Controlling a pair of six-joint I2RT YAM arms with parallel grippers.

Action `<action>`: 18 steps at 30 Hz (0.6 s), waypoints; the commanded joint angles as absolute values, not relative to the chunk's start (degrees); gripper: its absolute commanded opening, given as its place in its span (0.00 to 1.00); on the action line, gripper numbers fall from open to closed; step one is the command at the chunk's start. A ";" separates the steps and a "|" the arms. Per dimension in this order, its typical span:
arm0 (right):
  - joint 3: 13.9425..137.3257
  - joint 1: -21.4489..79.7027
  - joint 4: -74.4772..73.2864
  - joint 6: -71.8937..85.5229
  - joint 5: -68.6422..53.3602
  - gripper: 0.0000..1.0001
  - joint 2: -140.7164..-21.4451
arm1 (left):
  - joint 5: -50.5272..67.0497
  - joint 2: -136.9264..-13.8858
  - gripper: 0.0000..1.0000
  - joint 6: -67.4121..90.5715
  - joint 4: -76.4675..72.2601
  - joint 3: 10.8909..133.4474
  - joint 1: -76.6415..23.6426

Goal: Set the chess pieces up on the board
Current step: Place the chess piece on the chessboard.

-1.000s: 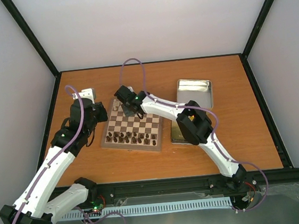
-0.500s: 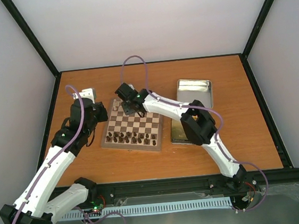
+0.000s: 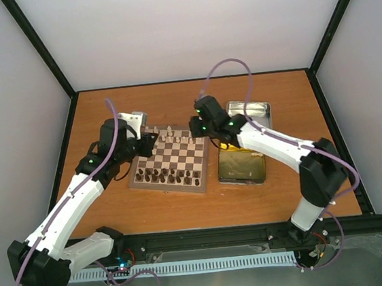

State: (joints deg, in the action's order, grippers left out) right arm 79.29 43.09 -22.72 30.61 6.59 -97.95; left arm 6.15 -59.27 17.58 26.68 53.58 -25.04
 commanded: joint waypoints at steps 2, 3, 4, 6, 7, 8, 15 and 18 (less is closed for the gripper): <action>66.08 40.34 -15.42 33.95 4.83 0.39 -88.53 | 28.12 -62.48 0.01 12.91 20.32 56.80 -25.14; 63.58 39.94 -14.65 34.19 4.92 0.39 -86.89 | 30.39 -63.10 0.01 13.25 19.02 56.78 -25.14; 61.35 39.28 -14.15 34.60 5.21 0.39 -85.17 | 32.01 -63.71 0.01 13.94 17.55 56.71 -25.16; 57.37 38.20 -12.81 35.16 5.32 0.39 -82.11 | 32.65 -65.21 0.01 15.62 14.59 56.45 -25.14; 55.69 37.62 -12.38 35.45 5.28 0.39 -80.75 | 32.02 -66.25 0.01 16.23 13.23 56.42 -25.21; 54.28 37.17 -11.91 35.64 5.13 0.39 -79.14 | 31.06 -67.38 0.01 16.75 12.24 56.49 -25.22; 48.68 36.73 -10.53 35.65 4.10 0.39 -74.30 | 18.87 -78.35 0.01 19.23 4.70 57.71 -25.38; 46.93 36.66 -9.88 36.27 3.54 0.39 -73.26 | 14.57 -83.51 0.01 19.37 2.91 60.19 -25.40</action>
